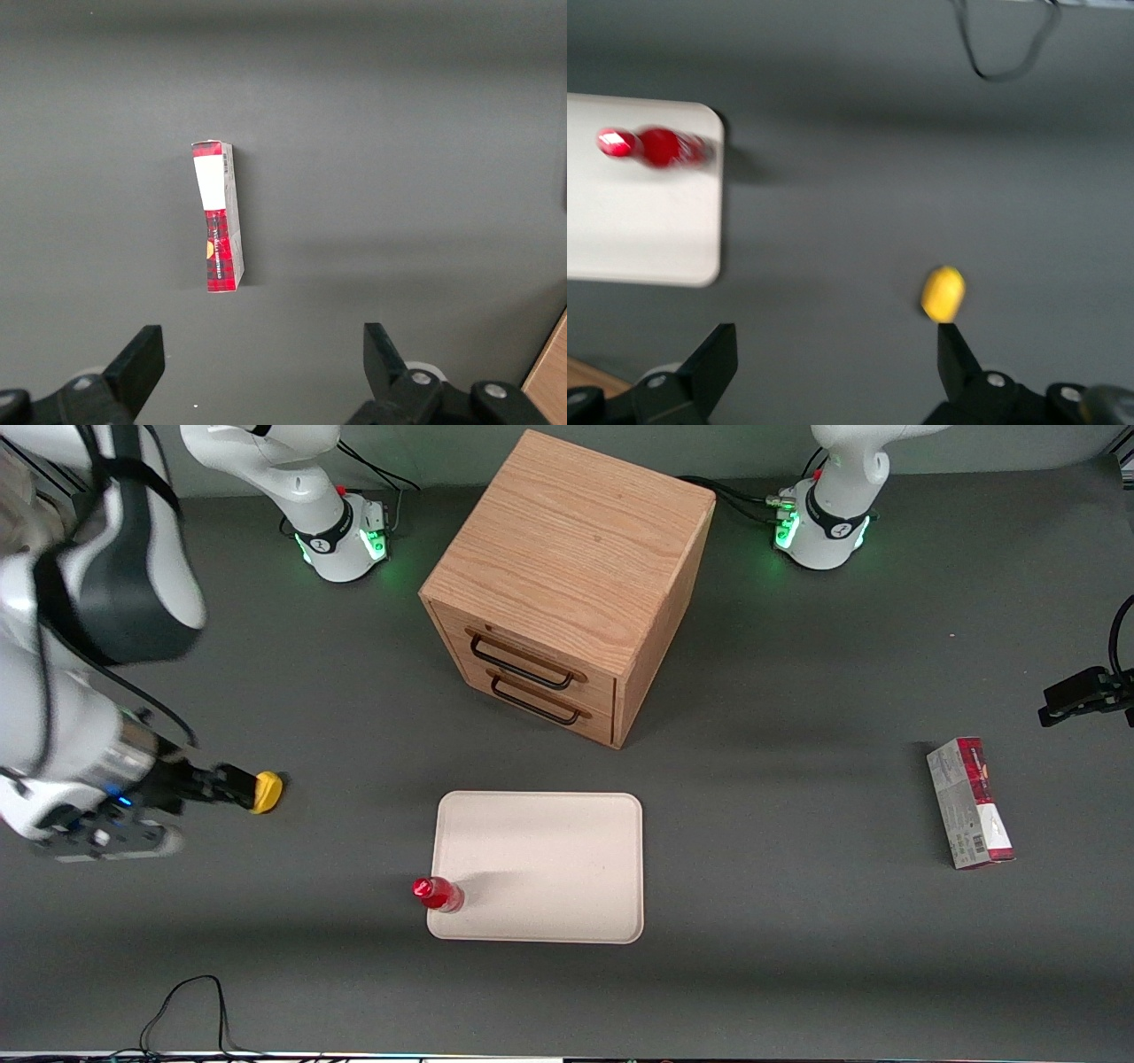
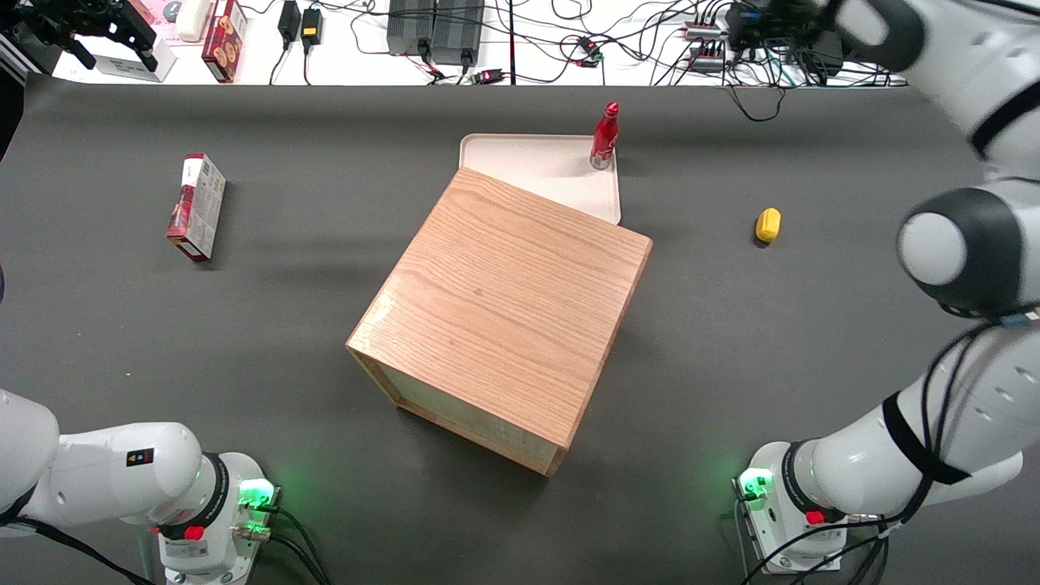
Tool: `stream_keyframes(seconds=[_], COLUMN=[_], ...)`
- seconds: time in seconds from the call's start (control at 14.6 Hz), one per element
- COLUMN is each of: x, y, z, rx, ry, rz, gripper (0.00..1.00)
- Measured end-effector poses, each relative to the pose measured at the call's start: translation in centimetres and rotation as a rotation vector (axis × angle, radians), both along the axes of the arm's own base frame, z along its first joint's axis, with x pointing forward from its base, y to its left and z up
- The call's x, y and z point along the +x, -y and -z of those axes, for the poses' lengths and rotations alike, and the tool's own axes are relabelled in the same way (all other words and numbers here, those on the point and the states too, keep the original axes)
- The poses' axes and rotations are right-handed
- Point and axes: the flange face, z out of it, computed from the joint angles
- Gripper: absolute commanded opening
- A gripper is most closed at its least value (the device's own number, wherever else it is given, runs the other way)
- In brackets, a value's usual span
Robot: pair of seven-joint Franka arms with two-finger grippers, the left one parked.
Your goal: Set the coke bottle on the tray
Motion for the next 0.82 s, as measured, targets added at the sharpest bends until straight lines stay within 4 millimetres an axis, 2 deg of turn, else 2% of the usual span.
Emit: stream_keyframes(seconds=[0.21,0.41,0.55,0.82], x=[-4.7,-8.1,-8.7,-8.7], y=[3.4,5.3,5.5,5.5], z=[-2.2,-3.7,-3.5,-2.5], rx=[0.025,0.051,0.055,0.08], ry=[-0.008,-0.017,-0.027,-0.048], rz=[0.052,0.063,0.065,0.074], gripper=[1.0,1.0,1.0,1.0])
